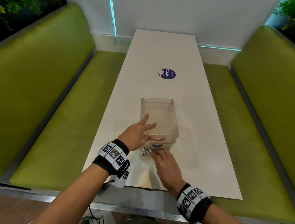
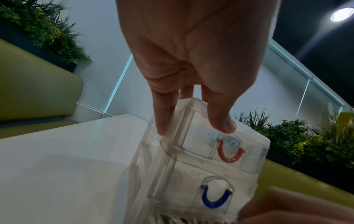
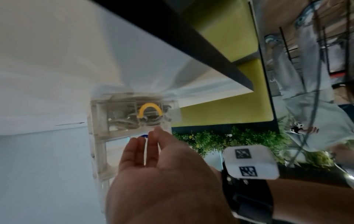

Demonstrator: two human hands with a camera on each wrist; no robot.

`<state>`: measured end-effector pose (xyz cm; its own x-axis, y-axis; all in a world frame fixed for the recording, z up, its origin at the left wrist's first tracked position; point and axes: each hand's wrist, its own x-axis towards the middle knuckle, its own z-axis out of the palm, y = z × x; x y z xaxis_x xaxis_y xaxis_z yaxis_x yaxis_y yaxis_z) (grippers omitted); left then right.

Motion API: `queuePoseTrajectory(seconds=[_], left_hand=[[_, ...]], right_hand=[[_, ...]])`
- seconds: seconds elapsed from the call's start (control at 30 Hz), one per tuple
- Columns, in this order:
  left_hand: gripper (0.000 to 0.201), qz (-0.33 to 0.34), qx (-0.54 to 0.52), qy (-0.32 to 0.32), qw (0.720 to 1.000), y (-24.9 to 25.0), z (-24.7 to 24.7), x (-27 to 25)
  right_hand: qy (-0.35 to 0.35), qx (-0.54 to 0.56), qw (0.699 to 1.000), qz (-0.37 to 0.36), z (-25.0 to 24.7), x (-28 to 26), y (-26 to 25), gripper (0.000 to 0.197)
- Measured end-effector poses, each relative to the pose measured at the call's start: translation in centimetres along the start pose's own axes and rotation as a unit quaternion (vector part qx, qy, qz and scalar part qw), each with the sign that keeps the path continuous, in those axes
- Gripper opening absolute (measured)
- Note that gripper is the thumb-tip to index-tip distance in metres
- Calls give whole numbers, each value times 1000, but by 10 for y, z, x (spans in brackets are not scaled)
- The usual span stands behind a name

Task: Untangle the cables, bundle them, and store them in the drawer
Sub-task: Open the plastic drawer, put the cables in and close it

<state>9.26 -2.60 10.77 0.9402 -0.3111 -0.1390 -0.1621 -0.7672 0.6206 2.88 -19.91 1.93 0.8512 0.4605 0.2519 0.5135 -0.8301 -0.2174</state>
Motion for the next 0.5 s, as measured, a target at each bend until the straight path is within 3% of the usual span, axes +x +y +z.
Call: queuePoseTrajectory(seconds=[0.07, 0.17, 0.33, 0.43, 0.5], left_hand=[[54, 1, 0, -2, 1000, 0, 0, 0], [54, 4, 1, -3, 1000, -1, 1, 0], [54, 0, -4, -6, 1000, -4, 1, 2], [54, -3, -5, -7, 1000, -3, 1, 1], [54, 0, -8, -3, 1000, -4, 2, 1]], right_hand=[[-30, 22, 999, -3, -1, -11, -3, 17], [-126, 48, 990, 31, 4, -11, 0, 21], [-118, 81, 988, 56, 6, 20, 7, 35], [-149, 101, 981, 68, 0, 23, 9, 36], [-128, 131, 982, 39, -16, 18, 10, 29]])
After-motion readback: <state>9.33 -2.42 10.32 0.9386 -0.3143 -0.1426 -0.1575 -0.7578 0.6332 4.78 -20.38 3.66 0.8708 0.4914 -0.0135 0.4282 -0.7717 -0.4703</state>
